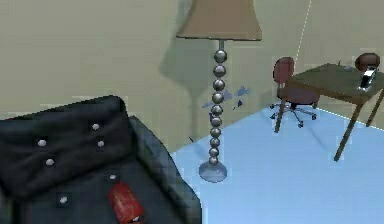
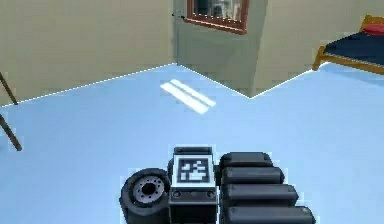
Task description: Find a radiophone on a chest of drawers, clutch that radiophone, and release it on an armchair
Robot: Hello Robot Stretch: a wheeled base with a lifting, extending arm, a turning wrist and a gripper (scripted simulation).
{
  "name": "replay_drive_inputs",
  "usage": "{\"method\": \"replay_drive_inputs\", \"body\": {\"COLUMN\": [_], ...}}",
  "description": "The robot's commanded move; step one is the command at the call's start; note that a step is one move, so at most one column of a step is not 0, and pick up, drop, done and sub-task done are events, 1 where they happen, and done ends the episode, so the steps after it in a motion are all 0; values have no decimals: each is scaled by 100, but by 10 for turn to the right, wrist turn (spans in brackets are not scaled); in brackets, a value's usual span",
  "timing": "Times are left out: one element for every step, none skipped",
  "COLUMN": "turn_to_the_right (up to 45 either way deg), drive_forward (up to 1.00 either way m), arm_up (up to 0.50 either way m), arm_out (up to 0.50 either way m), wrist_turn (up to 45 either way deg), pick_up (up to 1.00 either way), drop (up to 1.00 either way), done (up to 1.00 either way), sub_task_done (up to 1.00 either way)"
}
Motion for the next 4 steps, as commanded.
{"method": "replay_drive_inputs", "body": {"turn_to_the_right": [-330,-450,-450,-450], "drive_forward": [0,0,0,0], "arm_up": [0,0,0,0], "arm_out": [0,0,0,0], "wrist_turn": [0,0,0,0], "pick_up": [0,0,0,0], "drop": [0,0,0,0], "done": [0,0,0,0], "sub_task_done": [0,0,0,0]}}
